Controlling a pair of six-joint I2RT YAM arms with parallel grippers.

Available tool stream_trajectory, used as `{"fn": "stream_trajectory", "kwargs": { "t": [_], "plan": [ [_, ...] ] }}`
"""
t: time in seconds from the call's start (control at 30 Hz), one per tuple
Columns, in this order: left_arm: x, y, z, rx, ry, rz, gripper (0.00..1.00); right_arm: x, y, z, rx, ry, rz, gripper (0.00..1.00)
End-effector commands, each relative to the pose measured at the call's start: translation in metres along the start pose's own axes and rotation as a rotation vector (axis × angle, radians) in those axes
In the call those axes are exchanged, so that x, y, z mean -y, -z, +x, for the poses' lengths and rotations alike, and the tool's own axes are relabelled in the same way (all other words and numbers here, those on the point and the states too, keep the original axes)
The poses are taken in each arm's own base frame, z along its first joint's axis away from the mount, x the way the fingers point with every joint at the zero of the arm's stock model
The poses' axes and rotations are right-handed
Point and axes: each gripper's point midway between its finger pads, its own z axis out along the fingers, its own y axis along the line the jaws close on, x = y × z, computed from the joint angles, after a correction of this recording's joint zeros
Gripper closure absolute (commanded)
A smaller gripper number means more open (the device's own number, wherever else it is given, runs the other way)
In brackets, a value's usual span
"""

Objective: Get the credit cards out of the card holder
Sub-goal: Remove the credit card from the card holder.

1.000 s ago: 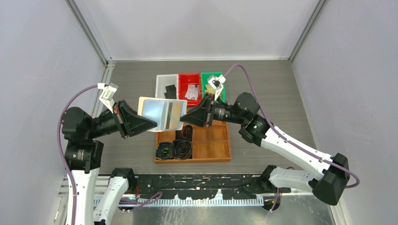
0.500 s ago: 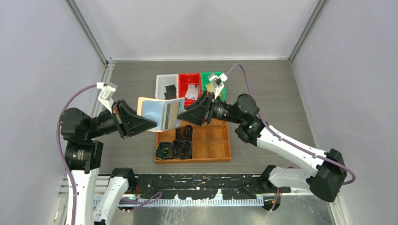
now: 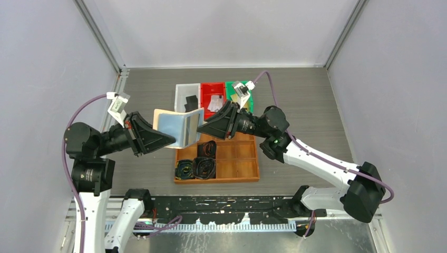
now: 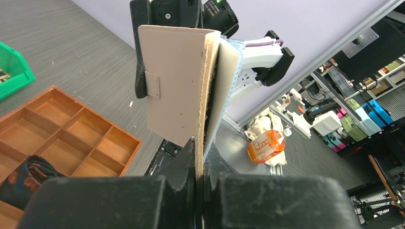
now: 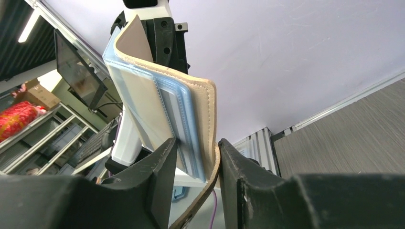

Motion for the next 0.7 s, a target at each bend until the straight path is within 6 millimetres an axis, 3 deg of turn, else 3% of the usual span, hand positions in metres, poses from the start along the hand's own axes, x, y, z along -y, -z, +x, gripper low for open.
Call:
{"fn": "stream_trajectory", "kwargs": {
  "t": [0.0,0.27,0.67],
  "plan": [
    [0.012,-0.001,-0.011,0.007,-0.036,0.031,1.00,-0.031,-0.002,-0.010,0.044,0.026,-0.137,0.57],
    [0.019,-0.001,-0.016,0.004,-0.026,0.054,1.00,-0.015,-0.006,-0.002,0.040,0.014,-0.125,0.55],
    [0.026,-0.001,-0.020,0.001,-0.032,0.068,1.00,-0.010,-0.006,-0.001,0.054,0.021,-0.125,0.58]
  ]
}}
